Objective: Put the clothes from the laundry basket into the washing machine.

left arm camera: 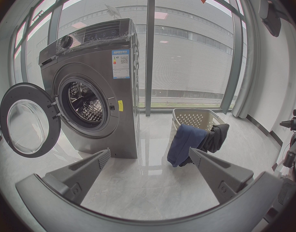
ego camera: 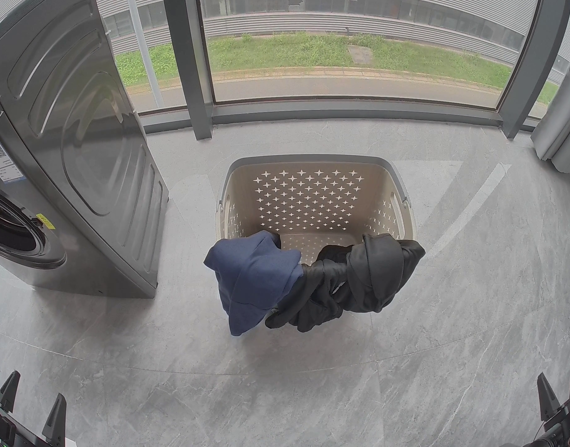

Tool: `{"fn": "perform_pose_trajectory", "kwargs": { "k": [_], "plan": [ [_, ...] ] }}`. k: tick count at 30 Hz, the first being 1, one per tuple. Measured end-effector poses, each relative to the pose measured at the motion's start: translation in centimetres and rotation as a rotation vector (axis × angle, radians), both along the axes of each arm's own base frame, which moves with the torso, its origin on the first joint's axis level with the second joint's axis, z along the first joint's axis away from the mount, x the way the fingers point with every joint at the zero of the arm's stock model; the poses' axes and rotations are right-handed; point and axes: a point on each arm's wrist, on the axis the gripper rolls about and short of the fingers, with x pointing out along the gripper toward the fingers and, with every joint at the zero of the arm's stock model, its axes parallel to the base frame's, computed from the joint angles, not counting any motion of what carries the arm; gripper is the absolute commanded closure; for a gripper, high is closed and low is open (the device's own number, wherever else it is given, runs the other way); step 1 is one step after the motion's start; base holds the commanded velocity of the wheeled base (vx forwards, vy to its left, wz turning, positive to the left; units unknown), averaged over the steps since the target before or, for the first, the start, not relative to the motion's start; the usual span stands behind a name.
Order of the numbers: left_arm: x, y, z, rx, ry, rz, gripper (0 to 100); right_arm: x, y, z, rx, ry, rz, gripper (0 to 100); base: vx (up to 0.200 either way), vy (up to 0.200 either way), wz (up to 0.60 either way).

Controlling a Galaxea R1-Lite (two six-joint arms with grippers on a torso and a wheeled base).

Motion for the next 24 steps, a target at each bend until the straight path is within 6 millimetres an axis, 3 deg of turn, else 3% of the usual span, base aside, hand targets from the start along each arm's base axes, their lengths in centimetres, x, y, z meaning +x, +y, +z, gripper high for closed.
{"fn": "perform_pose_trajectory", "kwargs": {
  "k": [3,16,22,24],
  "plan": [
    [0.00,0.00,0.00,0.000,0.000,-0.001,0,0.00,0.00,0.00,0.000,0.000,0.000,0,0.200,0.000,0.00],
    [0.00,0.00,0.00,0.001,0.000,0.001,0,0.00,0.00,0.00,0.000,0.000,0.000,0,0.000,0.000,0.00],
    [0.00,0.00,0.00,0.000,0.000,0.003,0,0.00,-0.01,0.00,0.003,0.000,-0.008,0,0.000,-0.200,0.00],
    [0.00,0.00,0.00,0.000,0.000,0.003,0,0.00,-0.01,0.00,0.003,0.000,-0.008,0,0.000,0.000,0.00]
  ]
}}
